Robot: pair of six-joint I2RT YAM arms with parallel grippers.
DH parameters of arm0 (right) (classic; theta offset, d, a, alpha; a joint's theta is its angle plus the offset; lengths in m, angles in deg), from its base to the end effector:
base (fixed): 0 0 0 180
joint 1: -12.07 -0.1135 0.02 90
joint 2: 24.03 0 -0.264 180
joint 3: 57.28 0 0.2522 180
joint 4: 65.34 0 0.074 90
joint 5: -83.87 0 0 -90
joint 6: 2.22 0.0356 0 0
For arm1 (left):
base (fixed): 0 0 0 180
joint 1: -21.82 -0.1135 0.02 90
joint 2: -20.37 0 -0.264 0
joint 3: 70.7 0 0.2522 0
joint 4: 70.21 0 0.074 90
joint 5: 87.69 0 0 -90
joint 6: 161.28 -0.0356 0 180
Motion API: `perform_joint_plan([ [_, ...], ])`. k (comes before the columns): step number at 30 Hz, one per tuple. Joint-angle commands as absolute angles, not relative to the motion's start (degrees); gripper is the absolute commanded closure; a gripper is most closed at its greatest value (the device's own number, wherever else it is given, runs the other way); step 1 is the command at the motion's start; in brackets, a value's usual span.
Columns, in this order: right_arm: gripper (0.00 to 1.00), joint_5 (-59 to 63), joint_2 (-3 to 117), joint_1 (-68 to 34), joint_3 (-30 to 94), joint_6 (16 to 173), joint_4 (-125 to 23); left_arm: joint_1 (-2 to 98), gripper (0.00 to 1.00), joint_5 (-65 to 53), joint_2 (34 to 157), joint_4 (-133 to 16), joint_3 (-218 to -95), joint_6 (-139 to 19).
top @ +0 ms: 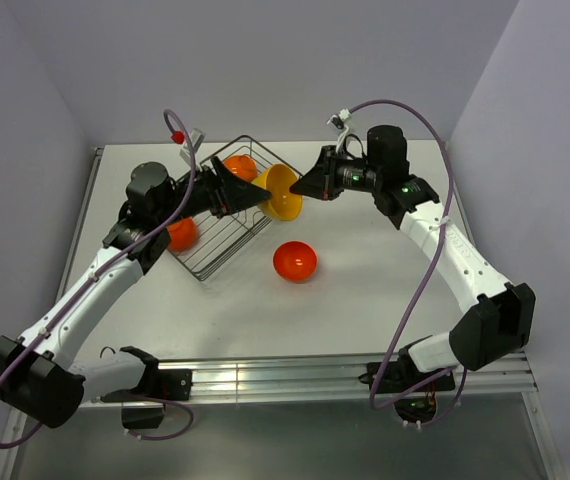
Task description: Load the bowls into the dish rack
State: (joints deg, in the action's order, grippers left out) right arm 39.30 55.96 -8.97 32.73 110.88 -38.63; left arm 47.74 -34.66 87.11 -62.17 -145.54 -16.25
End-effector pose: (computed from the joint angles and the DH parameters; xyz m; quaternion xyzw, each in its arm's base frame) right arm 0.2870 0.1376 0.3889 -0.2172 0.7440 0.4940 0.3939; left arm 0.2316 -0.1363 0.3917 0.0487 0.7051 -0.6060 0.3650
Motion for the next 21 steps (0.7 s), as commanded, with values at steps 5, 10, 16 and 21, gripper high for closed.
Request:
perform_joint_plan([
  [5, 1.0, 36.15, 55.25, -10.69, 36.73, 107.48, -37.08, 48.46, 0.19, -33.82, 87.43, -62.08, -147.83, -17.67],
  [10, 1.0, 33.87, 55.25, -11.83, 37.17, 105.72, -35.5, 48.54, 0.14, -33.64, 87.69, -61.81, -148.1, -18.1],
  [16, 1.0, 32.72, 55.25, -12.54, 37.78, 104.84, -34.7, 48.63, 0.16, -33.9, 88.22, -61.55, -148.45, -18.37],
  [21, 1.0, 32.72, 55.34, -12.63, 37.96, 104.66, -34.35, 48.63, 0.47, -34.6, 88.31, -61.46, -148.27, -18.89],
])
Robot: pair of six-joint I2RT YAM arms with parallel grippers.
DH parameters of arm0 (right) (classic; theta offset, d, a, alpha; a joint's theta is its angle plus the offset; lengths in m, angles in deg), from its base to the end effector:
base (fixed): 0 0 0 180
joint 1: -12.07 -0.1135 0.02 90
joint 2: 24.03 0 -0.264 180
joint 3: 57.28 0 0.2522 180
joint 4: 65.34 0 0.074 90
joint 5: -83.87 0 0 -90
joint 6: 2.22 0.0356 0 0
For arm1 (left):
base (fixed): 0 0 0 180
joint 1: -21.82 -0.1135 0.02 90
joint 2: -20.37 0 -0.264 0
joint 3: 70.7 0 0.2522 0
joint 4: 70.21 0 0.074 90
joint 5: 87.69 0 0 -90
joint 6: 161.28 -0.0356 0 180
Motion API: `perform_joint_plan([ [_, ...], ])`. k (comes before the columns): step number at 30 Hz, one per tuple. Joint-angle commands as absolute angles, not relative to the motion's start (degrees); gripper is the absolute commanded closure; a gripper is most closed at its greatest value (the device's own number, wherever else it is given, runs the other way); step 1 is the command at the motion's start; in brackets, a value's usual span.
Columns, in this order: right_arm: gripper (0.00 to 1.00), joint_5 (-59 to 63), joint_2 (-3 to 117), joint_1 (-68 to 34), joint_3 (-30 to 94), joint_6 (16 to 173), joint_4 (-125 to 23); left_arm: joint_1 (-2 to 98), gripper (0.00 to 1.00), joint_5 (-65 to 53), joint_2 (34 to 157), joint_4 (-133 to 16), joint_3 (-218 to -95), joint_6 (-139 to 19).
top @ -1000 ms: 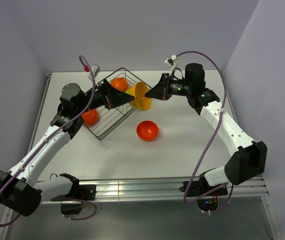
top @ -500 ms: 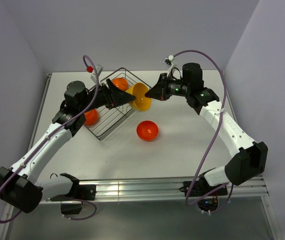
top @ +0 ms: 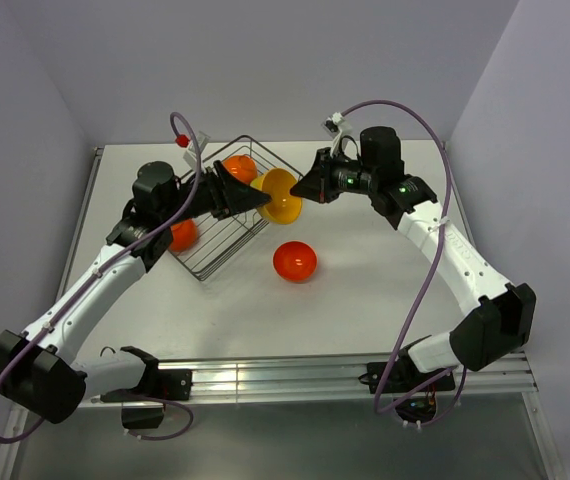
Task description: Load the bowls into the dish rack
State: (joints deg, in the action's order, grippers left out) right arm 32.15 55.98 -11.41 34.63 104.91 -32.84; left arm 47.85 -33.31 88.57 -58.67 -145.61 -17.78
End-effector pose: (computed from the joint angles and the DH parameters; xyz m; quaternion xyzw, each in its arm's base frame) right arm 0.2814 0.1463 0.3896 -0.2294 0.7652 0.4394 0.4108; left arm 0.2380 -0.1393 0.3794 0.0346 0.7301 -0.5852 0.3512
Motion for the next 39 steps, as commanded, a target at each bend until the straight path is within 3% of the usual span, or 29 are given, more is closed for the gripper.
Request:
perform_joint_plan([
  [1, 1.0, 32.55, 55.34, -12.63, 38.22, 104.57, -34.26, 48.54, 0.62, -34.69, 88.31, -61.55, -148.1, -18.89],
  [3, 1.0, 32.46, 55.86, -12.63, 38.66, 104.57, -33.48, 48.63, 0.79, -35.05, 88.13, -61.9, -147.75, -18.72],
  [4, 0.99, 32.46, 56.04, -12.63, 39.27, 104.4, -33.04, 48.54, 0.93, -34.35, 88.05, -61.73, -147.66, -18.81],
  [5, 0.94, 32.54, 56.3, -12.63, 39.54, 104.4, -32.69, 48.54, 1.0, -33.65, 88.05, -60.85, -147.74, -19.15],
  [8, 0.65, 32.54, 56.83, -12.63, 40.07, 104.57, -31.98, 48.11, 1.0, -32.59, 87.61, -60.76, -147.22, -19.16],
  [9, 0.51, 32.46, 56.74, -12.63, 40.16, 104.57, -31.89, 47.41, 1.0, -32.41, 87.52, -60.67, -147.04, -18.98],
  [12, 0.31, 32.11, 56.83, -12.63, 40.68, 104.66, -31.28, 45.65, 1.0, -31.71, 87.43, -59.53, -146.87, -19.16],
  [17, 0.17, 31.93, 57.18, -12.63, 41.56, 104.49, -30.57, 41.87, 1.0, -31.44, 87.96, -57.17, -145.99, -21.34],
  [21, 0.11, 30.96, 57.18, -12.45, 42.44, 103.87, -28.91, 38.97, 1.0, -29.87, 89.45, -52.59, -147.39, -27.05],
  [29, 0.09, 30.35, 57.97, -11.48, 43.5, 102.55, -25.92, 34.84, 1.0, -22.75, 95.42, -37.58, -155.47, -47.51],
  [31, 0.07, 30.0, 57.97, -11.4, 43.41, 102.55, -26.0, 34.83, 1.0, -19.95, 97.18, -36.5, -156.53, -51.66],
  [33, 0.0, 29.65, 57.8, -11.4, 43.32, 102.46, -25.92, 34.83, 1.0, -17.83, 98.76, -35.19, -158.29, -57.81],
  [39, 0.0, 29.12, 57.71, -11.31, 43.67, 101.85, -25.04, 34.83, 1.0, -8.25, 102.1, -33.86, -160.4, -68.98],
])
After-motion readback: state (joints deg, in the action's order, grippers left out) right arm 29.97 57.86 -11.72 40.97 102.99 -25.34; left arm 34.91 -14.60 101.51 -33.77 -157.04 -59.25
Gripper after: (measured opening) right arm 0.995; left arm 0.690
